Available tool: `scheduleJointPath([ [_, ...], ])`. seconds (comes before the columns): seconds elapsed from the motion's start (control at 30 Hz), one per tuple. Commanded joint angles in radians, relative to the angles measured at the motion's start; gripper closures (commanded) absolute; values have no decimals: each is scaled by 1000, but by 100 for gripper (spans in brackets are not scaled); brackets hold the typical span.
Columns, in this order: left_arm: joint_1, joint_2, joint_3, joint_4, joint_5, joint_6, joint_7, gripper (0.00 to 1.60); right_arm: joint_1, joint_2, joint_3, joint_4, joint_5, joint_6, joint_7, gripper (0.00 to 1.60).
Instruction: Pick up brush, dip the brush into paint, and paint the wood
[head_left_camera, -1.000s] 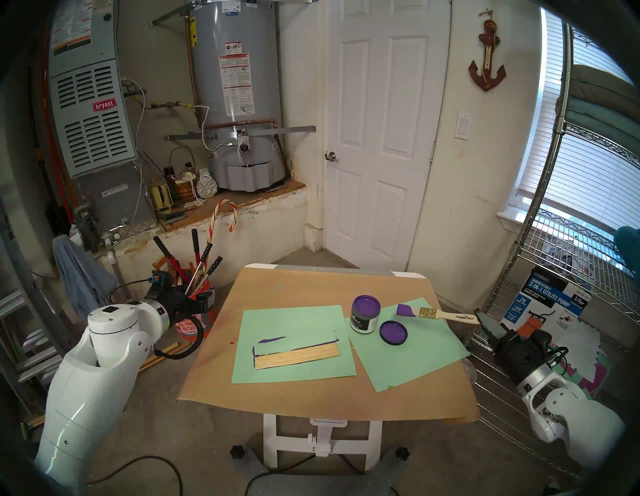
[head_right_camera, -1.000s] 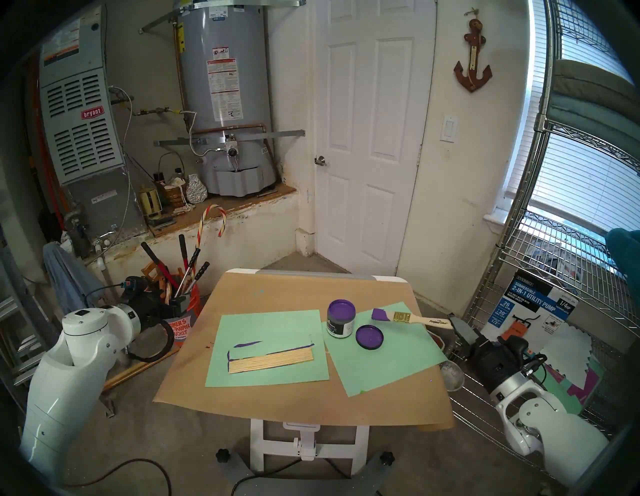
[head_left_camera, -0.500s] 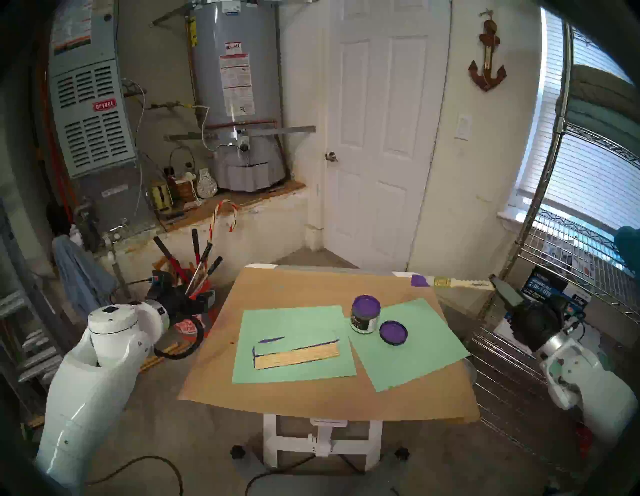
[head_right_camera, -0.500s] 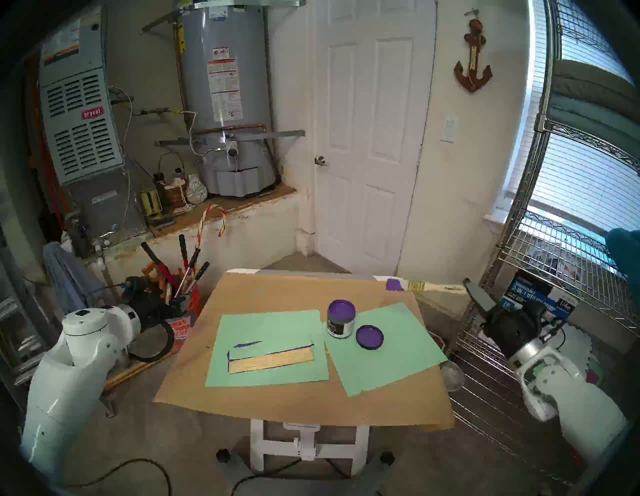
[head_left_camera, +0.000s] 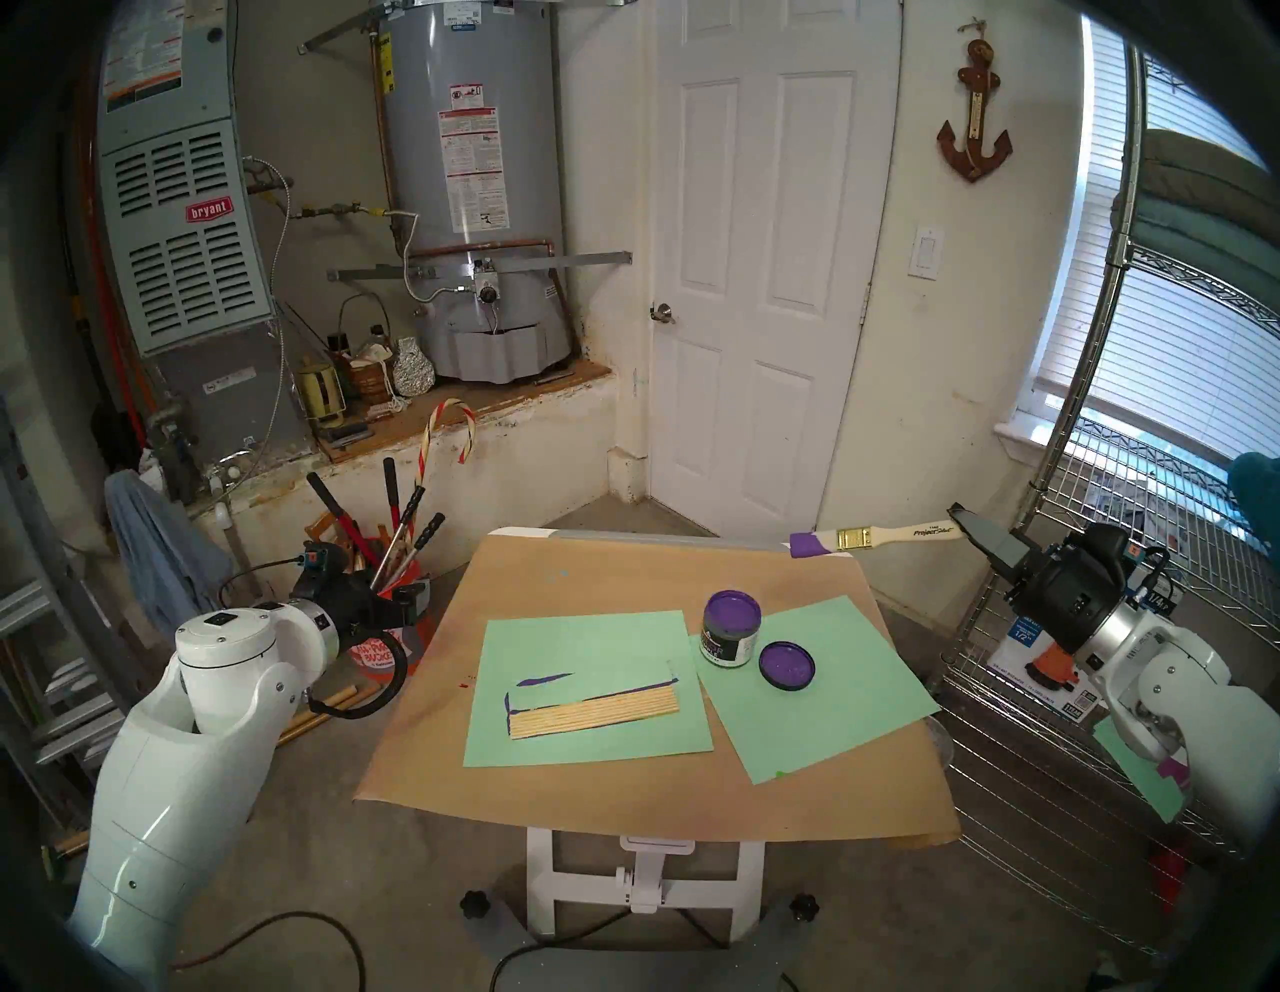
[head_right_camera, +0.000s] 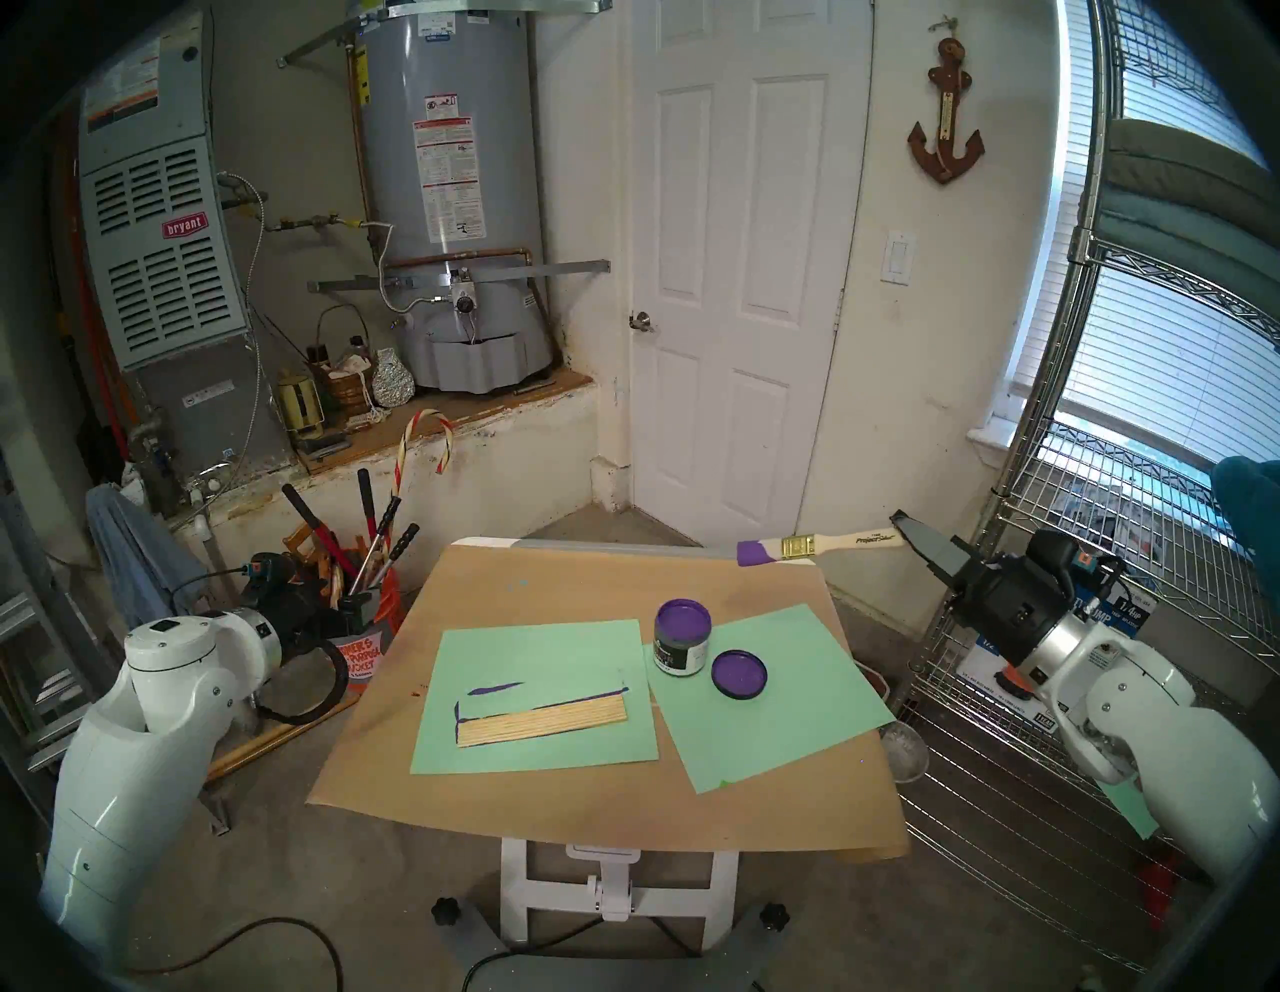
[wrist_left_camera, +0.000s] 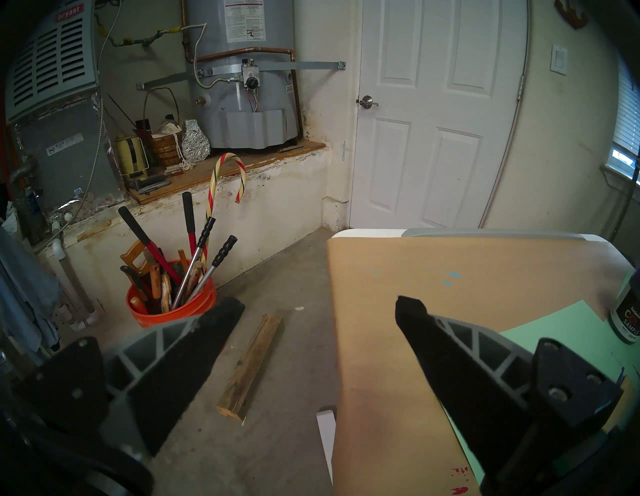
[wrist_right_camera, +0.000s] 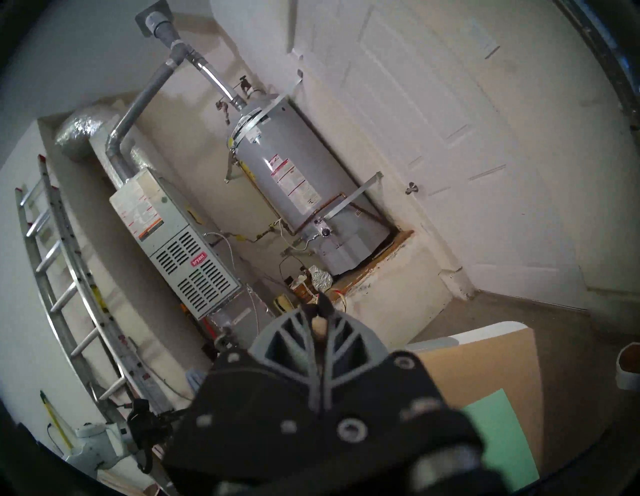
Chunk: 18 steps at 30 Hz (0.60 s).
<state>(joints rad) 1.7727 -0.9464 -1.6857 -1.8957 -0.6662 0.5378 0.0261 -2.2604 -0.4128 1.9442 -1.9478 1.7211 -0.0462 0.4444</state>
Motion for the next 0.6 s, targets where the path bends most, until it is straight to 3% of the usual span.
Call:
scheduleJointPath([
  [0.0,-6,2,-10,-16,-2,-3,1,0,4,50,37,-102,-53,10,-59,160],
  [0.23,-5,1,-11,-17,-2,-3,2,0,13,58,32,-177,-89,17,-201,160],
  [0.57,-5,1,-11,-18,-2,-3,2,0,-17,52,48,-239,-160,32,-284,160],
])
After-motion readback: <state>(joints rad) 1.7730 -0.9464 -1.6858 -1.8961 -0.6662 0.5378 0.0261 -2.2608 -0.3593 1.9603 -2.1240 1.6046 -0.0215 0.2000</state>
